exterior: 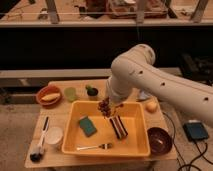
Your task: Place grapes in paper cup
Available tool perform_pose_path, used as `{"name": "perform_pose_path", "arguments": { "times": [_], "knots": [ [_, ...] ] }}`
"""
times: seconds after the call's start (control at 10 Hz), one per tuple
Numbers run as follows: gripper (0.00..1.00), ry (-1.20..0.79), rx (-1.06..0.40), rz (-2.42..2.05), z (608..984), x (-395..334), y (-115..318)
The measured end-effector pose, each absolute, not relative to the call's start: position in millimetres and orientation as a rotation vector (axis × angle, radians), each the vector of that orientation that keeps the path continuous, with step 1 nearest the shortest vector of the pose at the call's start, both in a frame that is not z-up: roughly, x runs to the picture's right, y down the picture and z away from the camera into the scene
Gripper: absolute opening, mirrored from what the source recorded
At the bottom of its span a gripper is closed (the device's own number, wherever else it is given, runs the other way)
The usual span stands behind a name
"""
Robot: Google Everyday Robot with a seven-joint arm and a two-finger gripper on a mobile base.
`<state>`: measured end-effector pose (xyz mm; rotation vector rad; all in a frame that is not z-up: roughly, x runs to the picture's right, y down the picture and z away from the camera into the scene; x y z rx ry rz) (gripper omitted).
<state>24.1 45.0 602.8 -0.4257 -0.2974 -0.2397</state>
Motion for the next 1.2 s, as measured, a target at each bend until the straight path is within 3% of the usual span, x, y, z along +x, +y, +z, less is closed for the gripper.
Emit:
{"name": "perform_pose_path", "arguments": {
  "times": [0.5, 1.2],
  "knots": [
    [0.00, -0.395, -0.402, -0.249, 604, 7, 36],
    [0.00, -0.676, -0.399, -0.285, 618, -133, 14]
  ]
}}
